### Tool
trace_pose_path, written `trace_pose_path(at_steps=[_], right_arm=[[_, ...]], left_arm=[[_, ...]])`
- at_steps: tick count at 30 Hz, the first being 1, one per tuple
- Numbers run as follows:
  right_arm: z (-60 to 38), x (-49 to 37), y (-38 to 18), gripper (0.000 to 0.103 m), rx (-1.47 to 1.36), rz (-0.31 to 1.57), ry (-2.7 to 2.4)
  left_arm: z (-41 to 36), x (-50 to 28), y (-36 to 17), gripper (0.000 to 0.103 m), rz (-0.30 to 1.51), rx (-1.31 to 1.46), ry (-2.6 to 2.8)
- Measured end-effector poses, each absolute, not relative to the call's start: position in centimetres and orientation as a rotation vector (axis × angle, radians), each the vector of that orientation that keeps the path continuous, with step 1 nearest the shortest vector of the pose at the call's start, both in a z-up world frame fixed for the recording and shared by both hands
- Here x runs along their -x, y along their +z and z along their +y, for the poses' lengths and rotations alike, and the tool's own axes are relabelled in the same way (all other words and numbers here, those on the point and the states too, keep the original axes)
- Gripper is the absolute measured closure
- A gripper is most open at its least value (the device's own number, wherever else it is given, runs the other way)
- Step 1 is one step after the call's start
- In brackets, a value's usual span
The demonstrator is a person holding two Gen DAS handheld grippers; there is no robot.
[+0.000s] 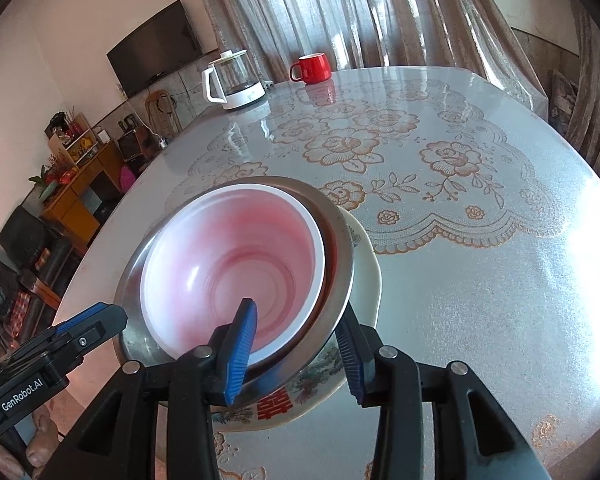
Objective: Organize plates and bowls
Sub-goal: 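Lower the steel basin onto the plate stack and open both grippers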
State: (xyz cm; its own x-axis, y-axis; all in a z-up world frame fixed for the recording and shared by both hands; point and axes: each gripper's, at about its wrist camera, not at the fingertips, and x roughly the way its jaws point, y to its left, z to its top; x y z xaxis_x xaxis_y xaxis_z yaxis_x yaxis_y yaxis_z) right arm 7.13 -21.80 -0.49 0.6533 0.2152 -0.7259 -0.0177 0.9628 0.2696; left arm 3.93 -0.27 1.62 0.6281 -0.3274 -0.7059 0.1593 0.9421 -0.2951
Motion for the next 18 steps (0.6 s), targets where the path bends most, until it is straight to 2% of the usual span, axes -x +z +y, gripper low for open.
trace_pose_path(at_steps=[18], right_arm=[[-20.1,-4.6,2.9,0.059,-0.149,0.698,-0.022]], left_arm=[[3.7,-1.8,1.9,0.053,0.751,0.155,-0.028]])
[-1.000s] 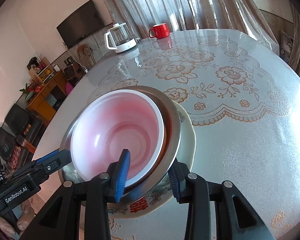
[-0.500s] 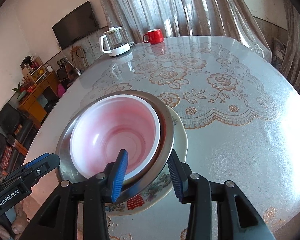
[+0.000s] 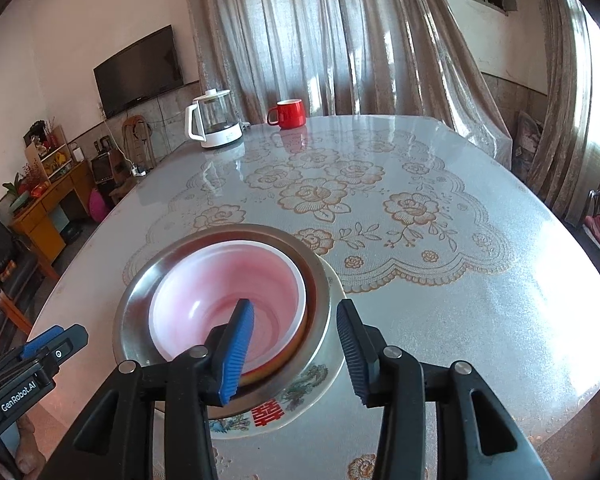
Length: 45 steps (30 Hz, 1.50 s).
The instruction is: Organize plates and bowls
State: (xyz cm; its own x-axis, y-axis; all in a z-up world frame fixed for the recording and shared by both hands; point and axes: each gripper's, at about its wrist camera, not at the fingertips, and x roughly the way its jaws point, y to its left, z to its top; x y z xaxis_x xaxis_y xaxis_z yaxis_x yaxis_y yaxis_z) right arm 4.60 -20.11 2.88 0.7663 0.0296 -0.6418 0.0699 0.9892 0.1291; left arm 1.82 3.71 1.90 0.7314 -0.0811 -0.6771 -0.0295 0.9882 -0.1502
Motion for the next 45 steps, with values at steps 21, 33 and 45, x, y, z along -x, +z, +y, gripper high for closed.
trace_pose_path(at_steps=[21,33,45], right_arm=[[-13.4,-2.5,3.3,0.046,-0.041,0.586,-0.018],[-14.1,-2.2,3.4,0.046,-0.054,0.581,-0.049],[-14.6,-2.1,3.1,0.046,-0.059,0.592,-0.059]], left_arm=[[5.0,0.5,2.4,0.033,0.640,0.123,0.076],[3.9,1.1,2.7,0.029,0.626,0.107,0.055],[3.4,1.1,2.9,0.023,0.619,0.100,0.050]])
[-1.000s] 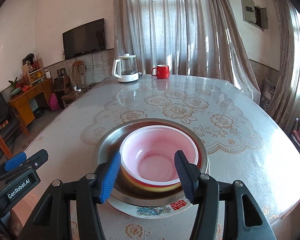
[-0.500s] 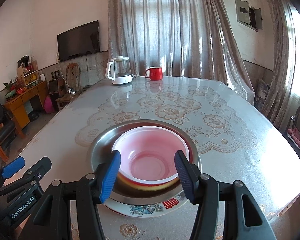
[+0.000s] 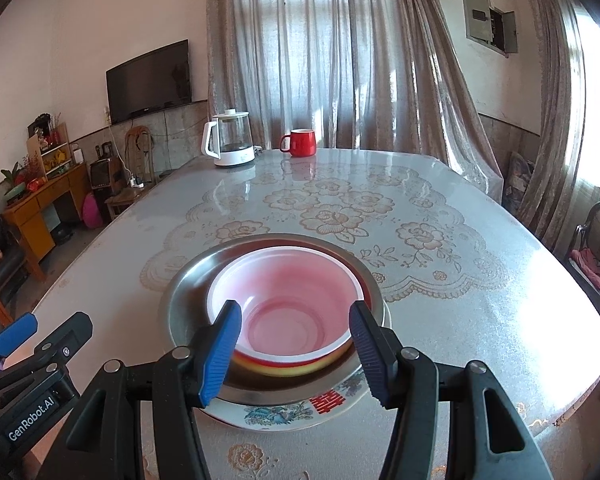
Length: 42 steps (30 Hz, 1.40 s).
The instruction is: Organize plates and bowls
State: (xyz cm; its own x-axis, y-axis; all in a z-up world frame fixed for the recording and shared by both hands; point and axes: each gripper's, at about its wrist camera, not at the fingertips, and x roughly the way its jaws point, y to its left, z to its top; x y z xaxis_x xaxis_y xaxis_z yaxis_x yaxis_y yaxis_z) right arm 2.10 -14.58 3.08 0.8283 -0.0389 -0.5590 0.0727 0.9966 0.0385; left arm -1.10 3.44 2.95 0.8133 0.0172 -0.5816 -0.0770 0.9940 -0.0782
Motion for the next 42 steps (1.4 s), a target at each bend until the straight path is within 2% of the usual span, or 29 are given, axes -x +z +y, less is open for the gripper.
trace_pose_path(at_steps=[42], right_arm=[[-14.48,-2.27,2.73,0.046,-0.056,0.600,-0.044]], left_arm=[[2.85,0.70,2.45,0.020,0.621,0.077,0.033]])
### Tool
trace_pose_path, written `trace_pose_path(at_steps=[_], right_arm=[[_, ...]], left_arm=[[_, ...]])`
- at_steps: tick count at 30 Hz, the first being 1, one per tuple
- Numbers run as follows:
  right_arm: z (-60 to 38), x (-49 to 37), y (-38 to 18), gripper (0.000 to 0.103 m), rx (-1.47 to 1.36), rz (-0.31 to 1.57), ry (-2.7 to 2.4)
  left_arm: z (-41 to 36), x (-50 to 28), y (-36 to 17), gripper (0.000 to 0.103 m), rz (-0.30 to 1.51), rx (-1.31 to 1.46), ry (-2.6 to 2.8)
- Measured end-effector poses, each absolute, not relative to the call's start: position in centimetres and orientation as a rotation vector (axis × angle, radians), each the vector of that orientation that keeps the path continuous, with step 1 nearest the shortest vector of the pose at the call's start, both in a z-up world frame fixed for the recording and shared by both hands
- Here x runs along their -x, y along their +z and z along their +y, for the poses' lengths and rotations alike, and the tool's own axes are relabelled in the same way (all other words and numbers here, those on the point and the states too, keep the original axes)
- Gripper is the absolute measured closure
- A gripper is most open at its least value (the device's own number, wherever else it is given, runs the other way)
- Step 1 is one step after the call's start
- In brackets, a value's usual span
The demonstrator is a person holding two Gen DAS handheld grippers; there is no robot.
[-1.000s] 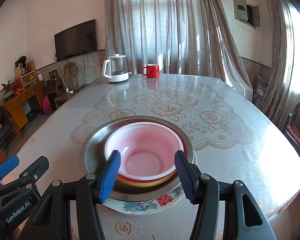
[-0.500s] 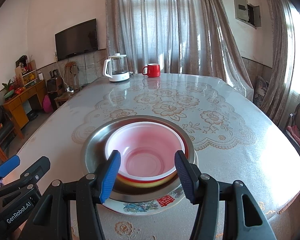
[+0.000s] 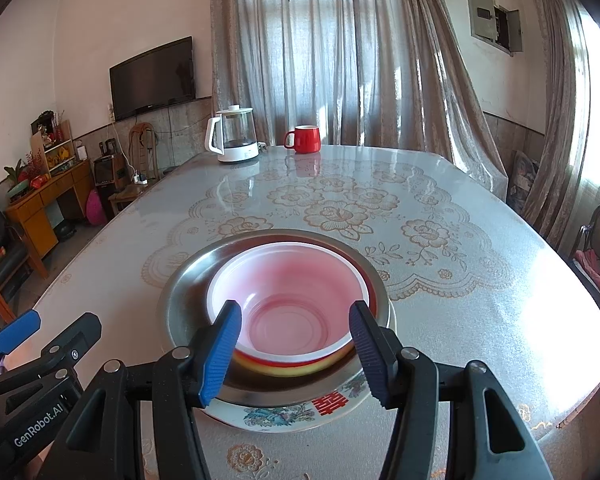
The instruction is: Organize plates and bowls
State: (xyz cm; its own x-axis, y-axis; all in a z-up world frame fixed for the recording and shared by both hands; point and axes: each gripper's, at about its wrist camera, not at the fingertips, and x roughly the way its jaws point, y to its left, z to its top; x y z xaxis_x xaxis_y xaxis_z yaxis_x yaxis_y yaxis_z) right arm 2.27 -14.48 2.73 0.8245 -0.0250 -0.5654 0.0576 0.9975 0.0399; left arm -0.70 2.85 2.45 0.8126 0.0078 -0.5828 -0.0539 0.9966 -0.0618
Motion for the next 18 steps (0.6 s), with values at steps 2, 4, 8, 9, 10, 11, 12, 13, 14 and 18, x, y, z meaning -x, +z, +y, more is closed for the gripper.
trace_pose_path(at_steps=[2,4,8,9,10,11,12,13,14,18], right_arm=[[-14.5,-2.3,2.6,0.046,-0.058,0.600,-0.043],[-14.6,-2.4,2.6,0.046,-0.057,0.597,-0.037],[-15.9,-2.5,3.4,0.046,-0.081,0.563,-0.035],[-16.5,-2.6,3.8,0.046,-0.087,0.551,-0.045],[-17.3,-2.6,4.0,0.046,-0.096,0.540,-0.066],[-18.1,-2.8,4.3,0.046,-0.108,0.535,-0.086],[-19.0,-3.0,4.5,0.046,-0.125,0.533,-0.107],[-19.8,-3.1,4.7,0.046,-0.138,0.531,-0.131],[-20.6,-3.3,4.8,0.046,-0.149,0.529,-0.154],[-22.1,-3.6,4.7,0.046,-0.175,0.537,-0.190]], left_arm=[[2.7,0.7,2.5,0.021,0.609,0.072,0.019],[2.6,0.6,2.6,0.021,0.605,0.075,0.007],[2.5,0.2,2.7,0.023,0.599,0.067,-0.009],[2.5,0.0,2.7,0.023,0.603,0.069,-0.011],[2.5,-0.1,2.7,0.023,0.606,0.073,-0.014],[2.5,-0.3,2.7,0.023,0.608,0.077,-0.018],[2.5,-0.4,2.8,0.023,0.610,0.078,-0.019],[2.3,-0.5,2.8,0.023,0.612,0.079,-0.021],[2.2,-0.6,2.8,0.023,0.612,0.077,-0.025],[1.5,-0.8,2.8,0.023,0.628,0.064,-0.033]])
